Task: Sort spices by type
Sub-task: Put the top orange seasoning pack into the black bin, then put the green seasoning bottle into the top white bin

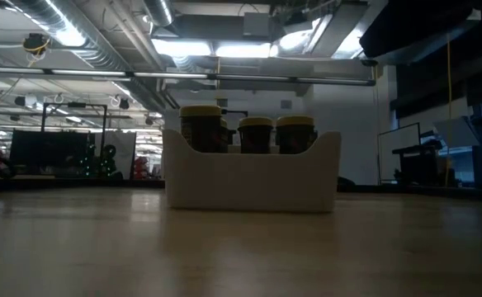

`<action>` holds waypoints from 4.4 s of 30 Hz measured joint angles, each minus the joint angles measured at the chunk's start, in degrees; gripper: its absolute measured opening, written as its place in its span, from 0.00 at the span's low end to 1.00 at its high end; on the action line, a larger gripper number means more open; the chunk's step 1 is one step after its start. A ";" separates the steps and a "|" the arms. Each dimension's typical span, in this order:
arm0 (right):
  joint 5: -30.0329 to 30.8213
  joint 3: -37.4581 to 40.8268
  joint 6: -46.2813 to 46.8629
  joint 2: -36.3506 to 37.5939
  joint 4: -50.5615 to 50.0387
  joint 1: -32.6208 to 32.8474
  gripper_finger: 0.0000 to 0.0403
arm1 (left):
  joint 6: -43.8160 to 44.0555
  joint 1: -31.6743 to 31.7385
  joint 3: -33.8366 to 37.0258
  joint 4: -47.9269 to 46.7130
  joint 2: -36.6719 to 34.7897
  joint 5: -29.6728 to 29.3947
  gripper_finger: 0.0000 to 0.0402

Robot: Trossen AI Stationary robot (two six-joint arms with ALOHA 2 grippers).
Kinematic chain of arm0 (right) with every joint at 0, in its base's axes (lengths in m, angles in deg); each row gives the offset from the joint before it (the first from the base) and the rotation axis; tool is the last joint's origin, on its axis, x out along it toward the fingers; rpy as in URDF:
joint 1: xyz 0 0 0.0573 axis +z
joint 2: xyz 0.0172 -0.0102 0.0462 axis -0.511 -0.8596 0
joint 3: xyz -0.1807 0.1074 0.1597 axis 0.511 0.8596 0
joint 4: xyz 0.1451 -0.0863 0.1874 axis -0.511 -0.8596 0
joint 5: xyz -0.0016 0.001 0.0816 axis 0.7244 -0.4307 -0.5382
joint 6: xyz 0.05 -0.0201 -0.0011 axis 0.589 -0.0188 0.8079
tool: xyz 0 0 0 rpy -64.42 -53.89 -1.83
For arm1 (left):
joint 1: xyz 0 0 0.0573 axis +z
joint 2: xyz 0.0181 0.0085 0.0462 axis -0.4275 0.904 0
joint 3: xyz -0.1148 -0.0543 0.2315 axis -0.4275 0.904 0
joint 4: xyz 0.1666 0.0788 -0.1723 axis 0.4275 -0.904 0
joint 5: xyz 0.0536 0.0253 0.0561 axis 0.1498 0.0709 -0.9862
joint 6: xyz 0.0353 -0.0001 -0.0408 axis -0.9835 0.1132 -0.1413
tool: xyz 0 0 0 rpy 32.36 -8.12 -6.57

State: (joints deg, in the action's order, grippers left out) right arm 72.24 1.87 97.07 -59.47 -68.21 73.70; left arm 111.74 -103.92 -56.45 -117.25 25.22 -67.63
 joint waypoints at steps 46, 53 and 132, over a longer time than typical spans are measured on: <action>-57.64 -19.80 9.98 0.11 -35.80 -0.49 0.57 | -54.83 31.13 6.58 33.55 4.31 -7.58 0.33; -66.29 -18.94 18.48 0.07 -37.56 1.80 0.57 | -58.23 32.62 6.60 33.54 6.06 -7.58 0.33; -68.74 -18.91 46.26 -9.08 -24.76 23.44 0.88 | -67.29 36.46 6.60 33.99 6.04 -7.56 0.33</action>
State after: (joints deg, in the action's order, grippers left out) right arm 3.50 -17.03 143.33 -68.55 -92.98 97.14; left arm 44.45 -67.46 -49.85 -83.27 31.26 -75.20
